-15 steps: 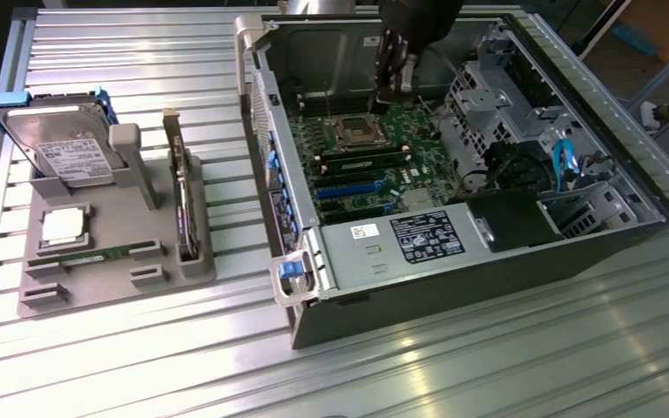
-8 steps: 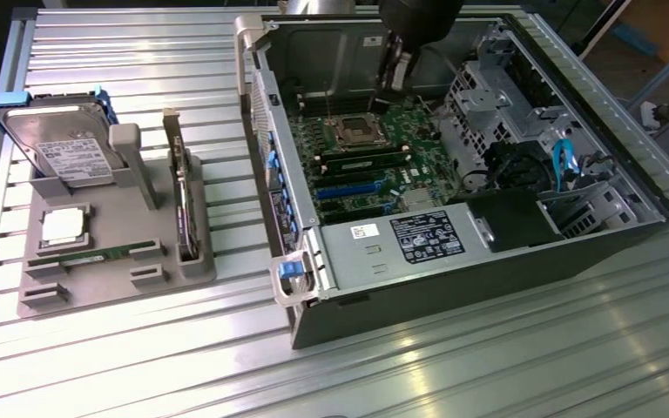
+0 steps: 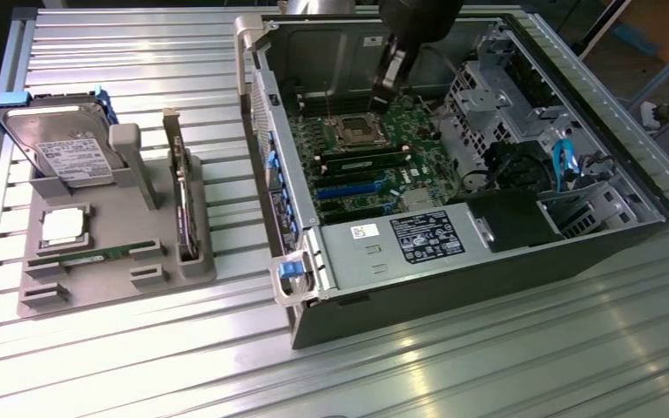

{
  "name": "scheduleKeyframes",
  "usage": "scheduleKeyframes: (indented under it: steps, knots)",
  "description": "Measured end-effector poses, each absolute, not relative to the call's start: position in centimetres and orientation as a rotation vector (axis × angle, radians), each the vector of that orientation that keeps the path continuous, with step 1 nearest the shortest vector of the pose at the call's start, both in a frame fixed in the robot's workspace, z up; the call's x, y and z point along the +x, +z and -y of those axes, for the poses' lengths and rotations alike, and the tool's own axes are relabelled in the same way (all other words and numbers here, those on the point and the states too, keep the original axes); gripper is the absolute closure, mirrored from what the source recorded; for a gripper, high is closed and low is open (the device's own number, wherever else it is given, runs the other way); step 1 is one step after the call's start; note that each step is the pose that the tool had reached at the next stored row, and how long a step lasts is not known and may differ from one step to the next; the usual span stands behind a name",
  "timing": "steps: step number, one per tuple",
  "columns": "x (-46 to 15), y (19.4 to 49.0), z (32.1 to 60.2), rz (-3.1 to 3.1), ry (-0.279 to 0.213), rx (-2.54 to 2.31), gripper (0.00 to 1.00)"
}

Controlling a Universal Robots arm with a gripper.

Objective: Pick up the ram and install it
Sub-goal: 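Press down the ram until it locks into place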

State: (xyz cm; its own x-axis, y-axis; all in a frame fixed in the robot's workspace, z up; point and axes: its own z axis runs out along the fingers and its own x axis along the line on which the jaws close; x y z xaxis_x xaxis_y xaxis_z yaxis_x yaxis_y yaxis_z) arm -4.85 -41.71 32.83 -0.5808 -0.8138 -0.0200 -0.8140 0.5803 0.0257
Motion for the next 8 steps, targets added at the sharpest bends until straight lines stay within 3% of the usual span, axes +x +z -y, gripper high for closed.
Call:
scheduleKeyframes:
  steps: [8]
  knots:
    - [-4.85,32.83,41.71,-2.919,0.049,-1.135,0.89]
